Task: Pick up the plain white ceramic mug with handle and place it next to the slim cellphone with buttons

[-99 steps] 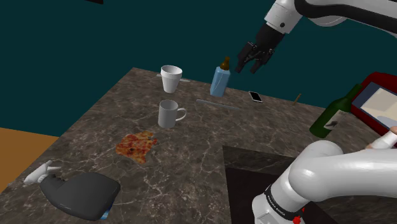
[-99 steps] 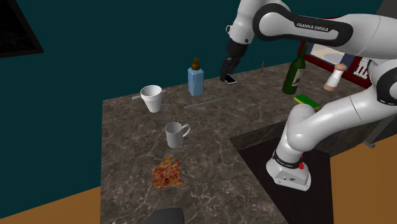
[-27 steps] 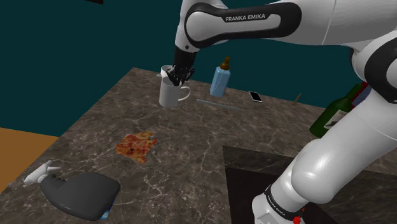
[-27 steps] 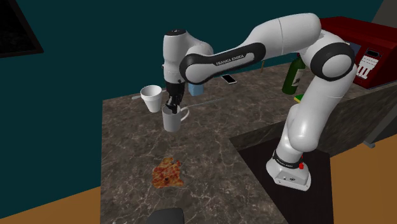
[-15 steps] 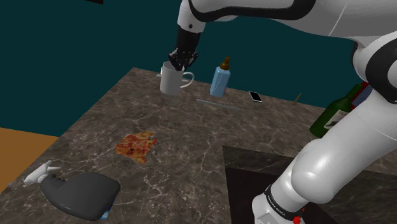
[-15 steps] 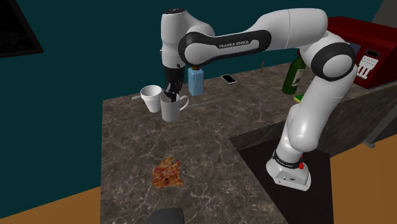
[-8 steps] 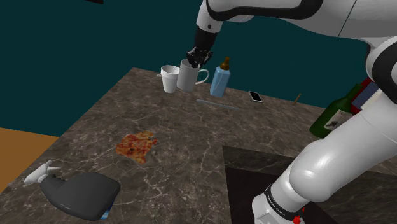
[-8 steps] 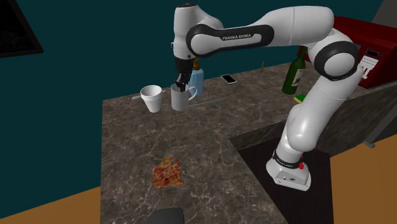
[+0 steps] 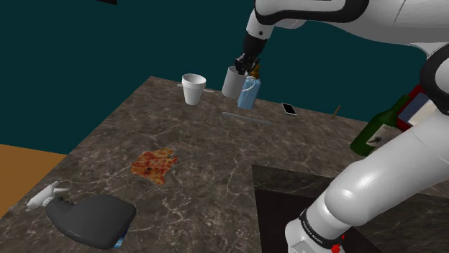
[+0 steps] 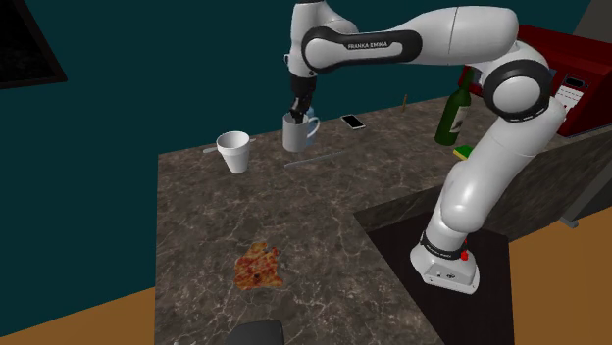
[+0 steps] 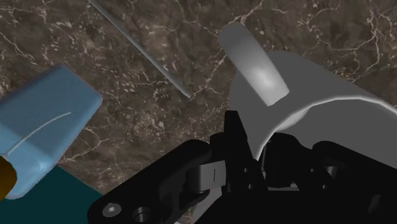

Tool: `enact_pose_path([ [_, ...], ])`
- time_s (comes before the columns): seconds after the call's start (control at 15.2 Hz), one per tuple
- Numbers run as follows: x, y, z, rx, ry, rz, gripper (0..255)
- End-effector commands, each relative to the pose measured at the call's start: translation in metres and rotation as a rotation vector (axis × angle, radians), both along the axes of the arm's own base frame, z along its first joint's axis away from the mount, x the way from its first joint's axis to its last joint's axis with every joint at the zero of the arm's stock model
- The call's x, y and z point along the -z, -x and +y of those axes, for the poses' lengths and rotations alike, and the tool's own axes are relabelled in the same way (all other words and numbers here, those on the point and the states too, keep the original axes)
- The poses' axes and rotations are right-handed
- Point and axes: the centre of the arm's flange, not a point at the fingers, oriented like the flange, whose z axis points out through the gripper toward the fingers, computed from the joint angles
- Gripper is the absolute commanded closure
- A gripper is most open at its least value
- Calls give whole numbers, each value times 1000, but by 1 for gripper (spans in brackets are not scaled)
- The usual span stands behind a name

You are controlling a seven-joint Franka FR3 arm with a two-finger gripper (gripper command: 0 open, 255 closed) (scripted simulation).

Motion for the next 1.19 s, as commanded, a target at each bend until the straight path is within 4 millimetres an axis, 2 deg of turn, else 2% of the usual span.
enact_pose_path([
  [0.0,2,0,-26,-2,0,0,255],
  [1.12,1,-1,-250,-2,0,0,255],
])
